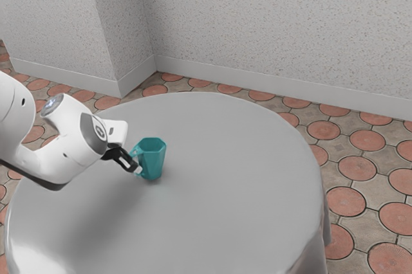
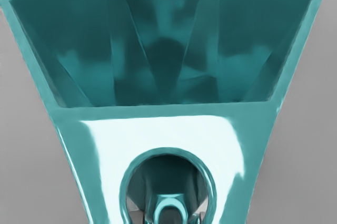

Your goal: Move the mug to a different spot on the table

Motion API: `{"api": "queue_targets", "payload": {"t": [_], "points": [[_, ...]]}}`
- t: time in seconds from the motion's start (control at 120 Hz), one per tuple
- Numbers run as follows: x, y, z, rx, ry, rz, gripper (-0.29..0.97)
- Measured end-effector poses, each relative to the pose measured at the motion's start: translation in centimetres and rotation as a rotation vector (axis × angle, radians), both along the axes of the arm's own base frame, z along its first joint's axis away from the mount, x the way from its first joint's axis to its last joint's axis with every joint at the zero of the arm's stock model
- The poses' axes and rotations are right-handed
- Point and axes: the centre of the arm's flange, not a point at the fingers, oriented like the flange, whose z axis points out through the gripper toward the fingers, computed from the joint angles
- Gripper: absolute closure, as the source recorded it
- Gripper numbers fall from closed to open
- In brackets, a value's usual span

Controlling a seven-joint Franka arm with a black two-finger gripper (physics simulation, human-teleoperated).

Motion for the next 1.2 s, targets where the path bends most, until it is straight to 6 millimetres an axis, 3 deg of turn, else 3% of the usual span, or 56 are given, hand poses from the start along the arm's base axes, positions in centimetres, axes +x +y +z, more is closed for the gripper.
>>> {"api": "queue_targets", "payload": {"t": [0.25, 0.45, 0.75, 0.9, 1.1, 1.2], "points": [[1.0, -0.8, 0.8, 0.043, -0.040, -0.072, 0.70], [1.0, -0.6, -0.3, 0.065, -0.027, -0.100, 0.68], [1.0, -0.5, -0.7, 0.077, -0.023, -0.135, 0.34], [0.1, -0.2, -0.6, 0.070, -0.019, -0.132, 0.24], [-2.4, 0.9, 1.5, 0.050, -0.049, -0.115, 0.16], [-4.0, 1.3, 4.0, 0.026, -0.095, -0.108, 0.12]]}}
